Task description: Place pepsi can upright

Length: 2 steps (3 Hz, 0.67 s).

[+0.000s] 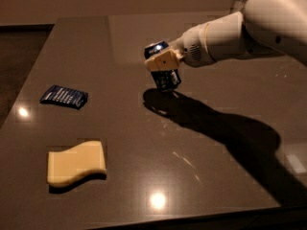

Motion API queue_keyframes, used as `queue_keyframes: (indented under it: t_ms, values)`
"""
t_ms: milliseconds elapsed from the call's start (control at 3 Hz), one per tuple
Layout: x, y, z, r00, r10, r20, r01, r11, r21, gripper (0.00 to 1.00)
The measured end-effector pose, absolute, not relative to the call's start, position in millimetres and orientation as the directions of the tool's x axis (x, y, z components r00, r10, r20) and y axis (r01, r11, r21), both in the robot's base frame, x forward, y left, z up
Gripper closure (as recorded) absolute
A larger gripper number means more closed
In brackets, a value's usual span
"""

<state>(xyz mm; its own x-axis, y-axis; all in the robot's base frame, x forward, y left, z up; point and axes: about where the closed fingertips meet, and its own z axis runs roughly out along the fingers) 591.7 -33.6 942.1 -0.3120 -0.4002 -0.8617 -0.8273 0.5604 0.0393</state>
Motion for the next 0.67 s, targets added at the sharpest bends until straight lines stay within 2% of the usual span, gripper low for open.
queue_keyframes:
  t_ms: [333,667]
  values:
    - [592.4,-33.1,937.8,-0.21,-0.334,-0.919,-0.87,0.493,0.019,1.0]
    - [590.5,-33.9,929.5,-0.079,-0.318,-0.945,-0.899,0.432,-0.07,1.0]
